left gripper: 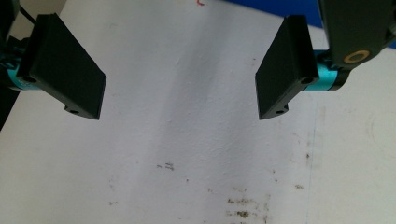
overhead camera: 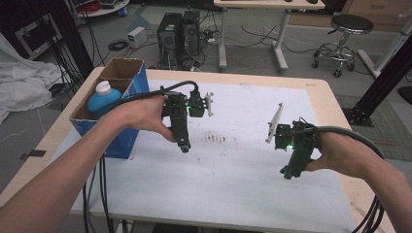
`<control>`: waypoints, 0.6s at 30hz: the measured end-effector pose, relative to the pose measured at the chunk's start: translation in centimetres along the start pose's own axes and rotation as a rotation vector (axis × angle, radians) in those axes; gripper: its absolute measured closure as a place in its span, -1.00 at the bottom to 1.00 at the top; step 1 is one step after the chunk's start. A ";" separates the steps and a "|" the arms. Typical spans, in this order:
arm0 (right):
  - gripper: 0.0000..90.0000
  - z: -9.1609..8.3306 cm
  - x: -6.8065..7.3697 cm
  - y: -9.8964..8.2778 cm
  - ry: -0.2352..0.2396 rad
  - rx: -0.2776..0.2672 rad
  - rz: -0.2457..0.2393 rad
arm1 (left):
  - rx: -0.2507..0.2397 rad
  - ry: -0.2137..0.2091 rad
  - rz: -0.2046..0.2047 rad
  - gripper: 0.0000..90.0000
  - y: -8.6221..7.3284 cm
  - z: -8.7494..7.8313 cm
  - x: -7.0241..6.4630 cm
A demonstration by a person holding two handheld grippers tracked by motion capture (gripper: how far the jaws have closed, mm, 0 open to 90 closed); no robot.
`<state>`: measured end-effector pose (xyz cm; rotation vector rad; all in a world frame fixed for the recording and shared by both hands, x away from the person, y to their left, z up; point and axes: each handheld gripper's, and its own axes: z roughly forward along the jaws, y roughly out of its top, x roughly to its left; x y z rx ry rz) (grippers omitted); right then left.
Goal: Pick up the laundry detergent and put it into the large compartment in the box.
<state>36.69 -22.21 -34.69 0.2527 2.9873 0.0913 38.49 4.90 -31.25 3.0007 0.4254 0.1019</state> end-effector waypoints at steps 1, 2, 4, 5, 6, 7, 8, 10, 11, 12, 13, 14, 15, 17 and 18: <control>-0.70 0.0 0.0 0.0 -0.002 0.001 0.001 | 0.003 -0.003 0.004 -0.63 0.0 0.0 0.0; -0.70 0.0 0.0 0.0 -0.002 0.000 -0.002 | 0.007 -0.003 0.009 -0.63 0.0 0.0 0.0; -0.70 -0.1 0.1 0.0 -0.005 -0.002 0.007 | 0.004 -0.003 0.009 -0.63 0.0 0.2 -0.1; -0.70 -0.1 0.1 0.0 -0.006 -0.002 0.009 | 0.007 -0.003 0.011 -0.63 0.0 0.2 -0.1; -0.70 -0.1 0.1 0.0 -0.006 -0.002 0.009 | 0.007 -0.008 0.007 -0.63 0.0 0.3 -0.1; -0.70 -0.1 0.2 0.0 -0.007 -0.002 0.009 | 0.008 -0.005 0.005 -0.64 0.0 0.4 -0.2; -0.70 -0.1 0.2 0.0 -0.005 0.002 0.007 | 0.014 -0.005 0.010 -0.63 0.0 0.5 -0.2; -0.70 -0.2 0.2 0.0 -0.006 0.000 0.005 | 0.018 -0.006 0.007 -0.63 0.0 0.6 -0.3; -0.70 -0.2 0.2 -0.1 -0.006 -0.003 0.011 | 0.014 -0.008 0.007 -0.63 0.0 0.7 -0.4; -0.70 -0.2 0.3 -0.1 -0.007 -0.003 0.020 | 0.015 -0.009 0.007 -0.63 -0.1 0.7 -0.4; -0.70 -0.2 0.3 -0.1 -0.008 -0.001 0.014 | 0.017 -0.011 0.008 -0.63 -0.1 0.8 -0.4; -0.70 -0.2 0.3 -0.1 -0.008 -0.001 0.014 | 0.020 -0.010 0.009 -0.63 0.0 0.7 -0.5; -0.70 -0.2 0.3 -0.1 -0.009 -0.001 0.013 | 0.019 -0.009 0.009 -0.63 0.0 0.7 -0.5; -0.70 -0.2 0.3 -0.1 -0.009 0.000 0.013 | 0.017 -0.010 0.007 -0.63 0.0 0.7 -0.5; -0.70 -0.2 0.3 -0.1 -0.009 -0.001 0.011 | 0.019 -0.006 0.013 -0.63 0.0 0.6 -0.6</control>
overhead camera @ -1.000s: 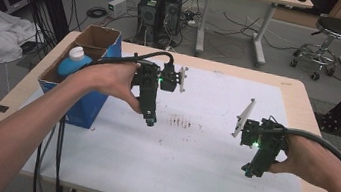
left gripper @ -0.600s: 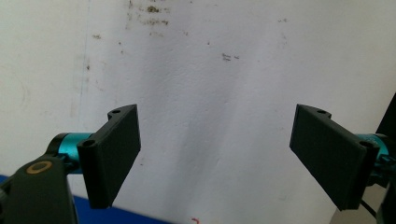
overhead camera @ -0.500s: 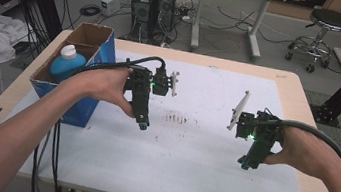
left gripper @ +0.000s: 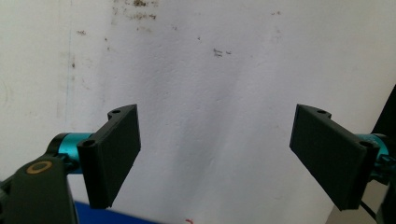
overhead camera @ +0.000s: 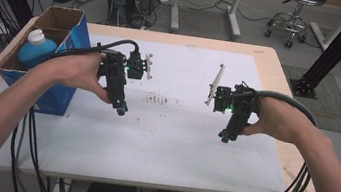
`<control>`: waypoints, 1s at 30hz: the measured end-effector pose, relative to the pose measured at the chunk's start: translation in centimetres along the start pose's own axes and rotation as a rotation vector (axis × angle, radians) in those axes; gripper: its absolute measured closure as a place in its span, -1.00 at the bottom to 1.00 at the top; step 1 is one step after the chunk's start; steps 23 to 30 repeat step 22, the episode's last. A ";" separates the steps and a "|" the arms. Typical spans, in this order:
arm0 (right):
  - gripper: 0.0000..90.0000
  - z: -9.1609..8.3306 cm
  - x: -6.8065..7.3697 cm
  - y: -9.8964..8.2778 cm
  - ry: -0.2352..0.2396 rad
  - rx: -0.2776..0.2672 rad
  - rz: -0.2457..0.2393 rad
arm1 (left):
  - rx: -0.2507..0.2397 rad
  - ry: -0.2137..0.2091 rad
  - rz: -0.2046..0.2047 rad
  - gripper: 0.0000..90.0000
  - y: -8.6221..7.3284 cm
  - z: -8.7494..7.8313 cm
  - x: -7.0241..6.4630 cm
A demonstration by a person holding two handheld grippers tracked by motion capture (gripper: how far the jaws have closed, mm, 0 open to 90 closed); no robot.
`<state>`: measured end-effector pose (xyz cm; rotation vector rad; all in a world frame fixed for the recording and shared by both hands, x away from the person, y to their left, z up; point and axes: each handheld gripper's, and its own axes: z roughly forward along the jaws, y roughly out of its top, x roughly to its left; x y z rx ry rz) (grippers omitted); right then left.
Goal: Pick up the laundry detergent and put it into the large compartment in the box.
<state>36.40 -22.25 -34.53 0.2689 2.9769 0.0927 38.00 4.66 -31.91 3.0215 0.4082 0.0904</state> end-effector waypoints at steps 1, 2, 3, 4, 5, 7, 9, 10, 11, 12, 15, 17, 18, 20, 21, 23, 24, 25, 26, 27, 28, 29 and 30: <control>-0.70 0.0 0.0 0.0 0.000 -0.002 0.009 | -0.002 -0.001 -0.003 -0.63 0.0 0.0 -0.1; -0.70 0.0 0.0 0.0 0.001 0.000 0.000 | 0.002 -0.001 0.002 -0.63 0.0 0.0 -0.1; -0.70 0.0 0.0 0.0 0.001 0.000 0.000 | 0.002 -0.001 0.002 -0.63 0.0 0.0 -0.1; -0.70 0.0 0.0 0.0 0.001 -0.001 0.001 | 0.001 0.001 0.004 -0.63 0.0 0.1 -0.2; -0.70 0.0 0.0 -0.1 0.001 -0.002 0.003 | 0.001 0.001 0.004 -0.63 0.0 0.1 -0.2; -0.70 -0.1 0.0 -0.1 0.000 -0.001 0.008 | 0.000 0.001 0.004 -0.63 0.0 0.1 -0.2; -0.70 -0.1 0.0 -0.1 0.002 -0.004 0.004 | 0.002 0.000 0.006 -0.63 0.1 0.1 -0.2; -0.70 -0.1 0.0 -0.2 0.001 -0.003 0.004 | 0.002 0.000 0.005 -0.63 0.1 0.1 -0.3; -0.70 -0.1 0.0 -0.2 0.000 -0.003 0.006 | 0.003 -0.001 0.006 -0.63 0.1 0.1 -0.3; -0.70 -0.1 0.0 -0.2 -0.001 0.000 0.004 | 0.004 0.000 0.009 -0.63 0.1 0.1 -0.3; -0.70 -0.1 0.0 -0.2 0.001 0.002 0.004 | 0.002 0.000 0.012 -0.63 0.1 0.0 -0.3; -0.70 -0.1 0.1 -0.1 0.000 -0.003 0.011 | -0.002 0.001 0.011 -0.63 0.0 0.0 -0.3; -0.70 -0.1 0.1 -0.1 0.001 0.000 0.005 | -0.001 0.000 0.008 -0.63 0.0 -0.1 -0.3; -0.70 -0.1 0.1 -0.1 0.000 0.000 0.005 | -0.007 0.000 0.005 -0.64 -0.1 -0.1 -0.3; -0.70 -0.1 0.0 -0.1 0.000 0.002 0.002 | -0.009 0.003 0.005 -0.64 -0.1 -0.1 -0.3; -0.70 -0.1 0.0 -0.1 0.000 0.000 0.004 | -0.008 0.005 0.009 -0.64 -0.1 -0.1 -0.2; -0.70 -0.1 0.0 -0.1 0.000 0.000 0.004 | -0.008 0.005 0.009 -0.64 -0.1 -0.1 -0.2; -0.70 -0.1 0.0 -0.1 0.000 0.000 0.004 | -0.008 0.005 0.009 -0.64 -0.1 -0.1 -0.2; -0.70 -0.1 0.0 -0.1 0.000 0.000 0.004 | -0.008 0.005 0.009 -0.64 -0.1 -0.1 -0.2; -0.70 -0.1 0.0 -0.1 0.000 0.000 0.004 | -0.008 0.005 0.009 -0.64 -0.1 -0.1 -0.2; -0.70 -0.1 0.0 -0.1 0.000 0.000 0.004 | -0.008 0.005 0.009 -0.64 -0.1 -0.1 -0.2; -0.70 -0.1 0.0 -0.1 0.000 0.000 0.004 | -0.008 0.005 0.009 -0.64 -0.1 -0.1 -0.2; -0.70 -0.1 0.0 -0.1 0.000 0.000 0.004 | -0.008 0.005 0.009 -0.64 -0.1 -0.1 -0.2</control>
